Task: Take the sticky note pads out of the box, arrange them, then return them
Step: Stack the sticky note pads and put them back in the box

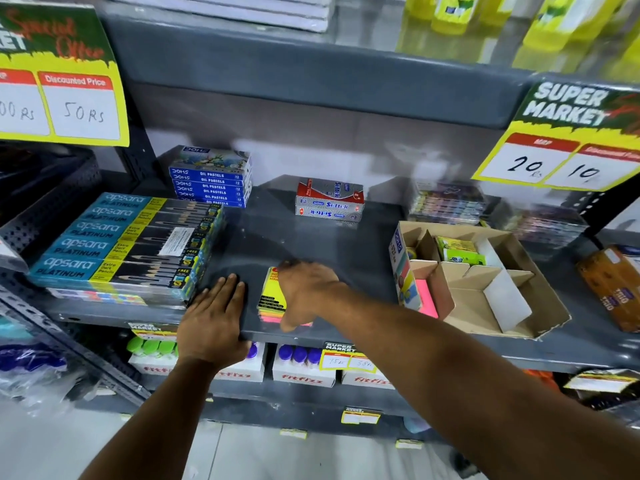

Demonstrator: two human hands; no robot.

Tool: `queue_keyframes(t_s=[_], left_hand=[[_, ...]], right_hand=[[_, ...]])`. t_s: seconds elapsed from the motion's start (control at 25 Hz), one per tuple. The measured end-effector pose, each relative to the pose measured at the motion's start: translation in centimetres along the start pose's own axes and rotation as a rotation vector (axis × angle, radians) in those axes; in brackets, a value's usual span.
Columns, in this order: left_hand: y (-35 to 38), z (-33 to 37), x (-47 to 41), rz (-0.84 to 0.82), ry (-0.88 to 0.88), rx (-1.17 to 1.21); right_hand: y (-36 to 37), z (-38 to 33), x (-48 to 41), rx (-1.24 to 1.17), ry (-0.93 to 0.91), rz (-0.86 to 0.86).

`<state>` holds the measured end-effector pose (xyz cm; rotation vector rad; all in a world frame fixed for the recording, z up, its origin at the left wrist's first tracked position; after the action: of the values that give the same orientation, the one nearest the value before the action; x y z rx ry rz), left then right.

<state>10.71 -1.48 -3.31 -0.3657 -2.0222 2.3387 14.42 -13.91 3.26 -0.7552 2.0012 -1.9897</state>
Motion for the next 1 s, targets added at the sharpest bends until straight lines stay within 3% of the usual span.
queue_keyframes(t_s=[0.24,0.4,0.56,0.76,1.0], left_hand=[[0.8,-0.4,0.0,-0.018,0.024,-0.023],[0.7,-0.5,-0.1,-0.026,0.014,-0.040],[0.5,0.0,-0.2,-0.037,0.035,-0.105],[0.2,0.0,-0.1,-0.038,0.004,-0.124],[0.2,-0.1,-0.1,-0.051,-0.011,-0.163]], right_hand=[[-7.1,7.2,6.1,-0.103,0.112,0.123],[-10.7,18.5,13.8,0.087,0.307,0.079],[-8.1,25.7,18.6,0.168,0.394,-0.035],[-2.5,27.3,19.3,0.187,0.355,-0.097],[-1.0,26.0,17.5,0.189,0.313,-0.124]])
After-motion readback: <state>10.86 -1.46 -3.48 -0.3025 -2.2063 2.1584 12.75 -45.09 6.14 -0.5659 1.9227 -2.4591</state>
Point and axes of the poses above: each hand's wrist, its own x-axis away from the middle knuckle, its own y-axis out of the palm, z = x × y, the point moved 9 cm from there along -x, towards the middle knuckle, and after that the axes turned 1 degree about -x, right-handed, at the moved point
